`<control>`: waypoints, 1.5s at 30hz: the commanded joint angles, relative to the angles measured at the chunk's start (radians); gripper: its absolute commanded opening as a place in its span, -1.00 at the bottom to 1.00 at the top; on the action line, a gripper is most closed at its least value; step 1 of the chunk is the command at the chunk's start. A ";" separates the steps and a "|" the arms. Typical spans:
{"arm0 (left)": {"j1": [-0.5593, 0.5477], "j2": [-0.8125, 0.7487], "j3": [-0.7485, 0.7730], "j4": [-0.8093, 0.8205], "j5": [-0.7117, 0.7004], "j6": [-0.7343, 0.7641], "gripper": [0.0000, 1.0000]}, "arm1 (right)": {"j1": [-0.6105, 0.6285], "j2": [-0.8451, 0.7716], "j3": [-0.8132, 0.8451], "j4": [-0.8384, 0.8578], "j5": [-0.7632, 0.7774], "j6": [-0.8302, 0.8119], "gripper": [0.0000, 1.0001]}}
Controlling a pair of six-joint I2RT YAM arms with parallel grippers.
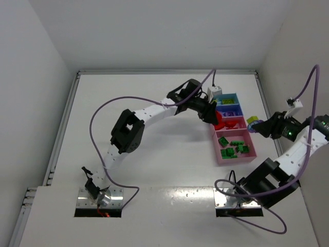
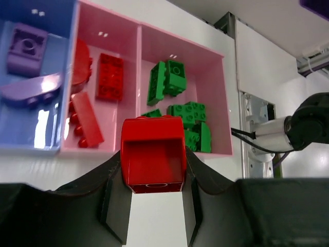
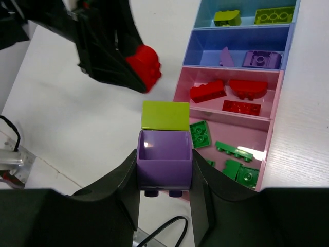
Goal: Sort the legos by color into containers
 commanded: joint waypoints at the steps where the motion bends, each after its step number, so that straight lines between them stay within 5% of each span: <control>1: -0.026 0.046 0.101 0.014 -0.012 -0.019 -0.75 | -0.003 -0.089 -0.010 -0.058 -0.072 -0.022 -1.00; 11: -0.045 0.196 0.227 0.059 -0.076 -0.011 -0.64 | -0.003 -0.133 -0.010 -0.058 -0.081 0.018 -1.00; 14: -0.054 0.224 0.255 0.068 -0.085 -0.011 -0.46 | -0.003 -0.133 -0.010 -0.058 -0.081 0.018 -1.00; 22: -0.063 0.210 0.255 0.077 -0.104 -0.011 0.52 | 0.006 -0.109 0.010 -0.058 -0.112 0.018 -1.00; 29: -0.037 0.040 0.164 0.059 -0.089 -0.001 0.69 | 0.052 -0.017 0.030 -0.058 -0.184 0.006 -1.00; 35: 0.093 -0.325 -0.131 0.059 0.116 -0.013 0.69 | 0.371 0.136 0.080 -0.058 -0.229 -0.062 -1.00; 40: 0.210 -0.511 -0.366 0.050 0.331 -0.031 0.64 | 0.670 0.265 0.166 -0.058 -0.261 -0.080 -1.00; 45: 0.257 -0.618 -0.511 0.050 0.399 -0.022 0.64 | 0.819 0.324 0.228 -0.049 -0.261 -0.080 -1.00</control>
